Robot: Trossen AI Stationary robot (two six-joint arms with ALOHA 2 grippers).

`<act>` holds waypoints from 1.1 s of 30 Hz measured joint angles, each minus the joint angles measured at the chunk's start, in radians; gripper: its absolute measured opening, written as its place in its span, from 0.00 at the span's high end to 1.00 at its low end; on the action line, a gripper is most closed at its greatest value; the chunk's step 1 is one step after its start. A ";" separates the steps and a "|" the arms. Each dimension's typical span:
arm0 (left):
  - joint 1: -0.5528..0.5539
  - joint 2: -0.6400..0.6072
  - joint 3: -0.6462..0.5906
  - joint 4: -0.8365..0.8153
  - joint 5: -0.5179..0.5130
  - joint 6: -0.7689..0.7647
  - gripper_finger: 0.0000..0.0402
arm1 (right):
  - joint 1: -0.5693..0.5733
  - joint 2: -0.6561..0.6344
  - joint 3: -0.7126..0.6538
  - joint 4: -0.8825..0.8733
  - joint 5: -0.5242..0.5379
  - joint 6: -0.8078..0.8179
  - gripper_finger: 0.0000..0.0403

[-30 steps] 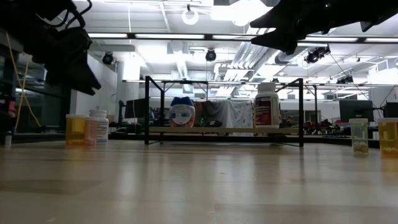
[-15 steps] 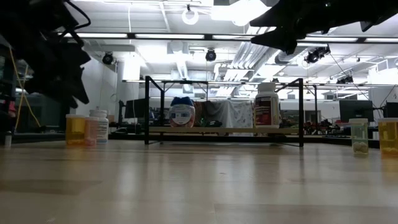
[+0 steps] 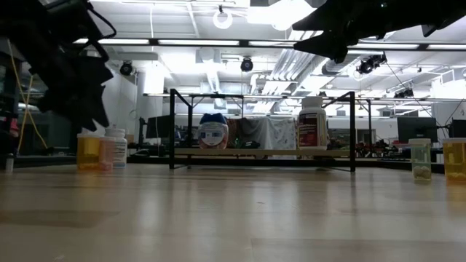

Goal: Pick and place medicine bottles onto shelf by color
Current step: Put the large orange pill bottle on the shelf

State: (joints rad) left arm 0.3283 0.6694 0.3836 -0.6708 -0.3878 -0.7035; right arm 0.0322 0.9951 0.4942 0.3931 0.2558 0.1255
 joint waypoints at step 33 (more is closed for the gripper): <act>0.000 0.000 0.000 0.093 0.064 0.095 0.31 | 0.000 0.000 0.000 0.000 0.000 -0.003 0.28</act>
State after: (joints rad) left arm 0.3279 0.6693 0.3836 -0.5781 -0.3237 -0.6086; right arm 0.0322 0.9951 0.4942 0.3931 0.2558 0.1223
